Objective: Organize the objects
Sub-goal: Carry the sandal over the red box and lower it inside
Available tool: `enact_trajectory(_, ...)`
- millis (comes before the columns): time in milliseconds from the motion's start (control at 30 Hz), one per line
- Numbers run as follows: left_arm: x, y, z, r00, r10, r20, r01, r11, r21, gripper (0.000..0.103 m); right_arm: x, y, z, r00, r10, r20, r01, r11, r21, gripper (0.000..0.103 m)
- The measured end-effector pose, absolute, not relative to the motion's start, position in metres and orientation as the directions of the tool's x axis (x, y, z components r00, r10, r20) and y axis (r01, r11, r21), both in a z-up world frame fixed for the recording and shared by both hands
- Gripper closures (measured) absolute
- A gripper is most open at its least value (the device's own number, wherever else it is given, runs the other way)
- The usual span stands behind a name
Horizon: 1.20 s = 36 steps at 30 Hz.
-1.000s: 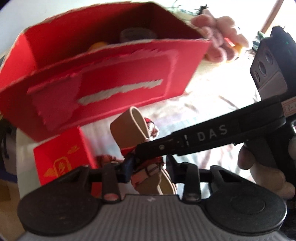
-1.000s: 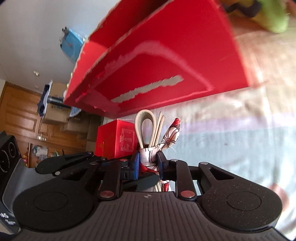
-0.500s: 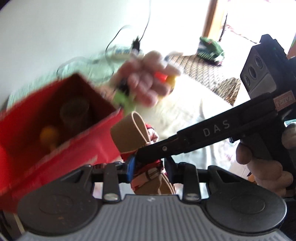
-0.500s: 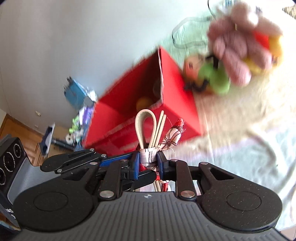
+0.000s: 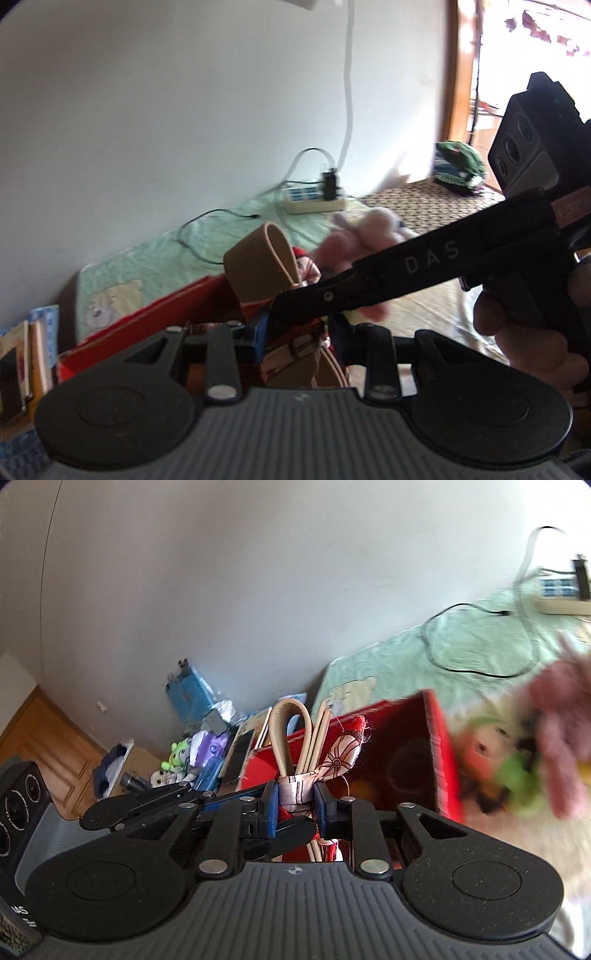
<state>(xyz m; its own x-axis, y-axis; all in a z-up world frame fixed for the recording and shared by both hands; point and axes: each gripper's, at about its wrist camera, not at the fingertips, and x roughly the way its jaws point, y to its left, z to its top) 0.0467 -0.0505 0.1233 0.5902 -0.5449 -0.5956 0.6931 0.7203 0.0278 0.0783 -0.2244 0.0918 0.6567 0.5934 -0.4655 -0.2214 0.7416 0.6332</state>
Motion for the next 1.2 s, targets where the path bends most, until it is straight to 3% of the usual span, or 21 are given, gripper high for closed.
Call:
enact_trajectory(467, 0.135, 0.025, 0.056, 0.558, -0.352, -0.751, 0.509, 0.86, -0.025, 0.07, 0.174, -0.132, 0.033, 0.429, 0.638, -0.64, -0.233, 0.763, 0.604, 0.081)
enact_trajectory(900, 0.169, 0.021, 0.007, 0.407, -0.308, -0.86, 0.489, 0.868, -0.08, 0.068, 0.197, -0.114, -0.012, 0.278, 0.509, -0.814, -0.137, 0.86, 0.491, 0.082)
enact_trajectory(1033, 0.173, 0.02, 0.004, 0.388, -0.312, -0.867, 0.498, 0.863, -0.088, 0.062, 0.193, -0.111, -0.009, 0.293, 0.435, -0.851, -0.137, 0.9, 0.413, 0.098)
enact_trajectory(1200, 0.172, 0.018, 0.004, 0.389, -0.298, -0.872, 0.505, 0.86, -0.069, 0.062, 0.189, -0.111, -0.007, 0.297, 0.363, -0.883, -0.149, 0.931, 0.333, 0.098)
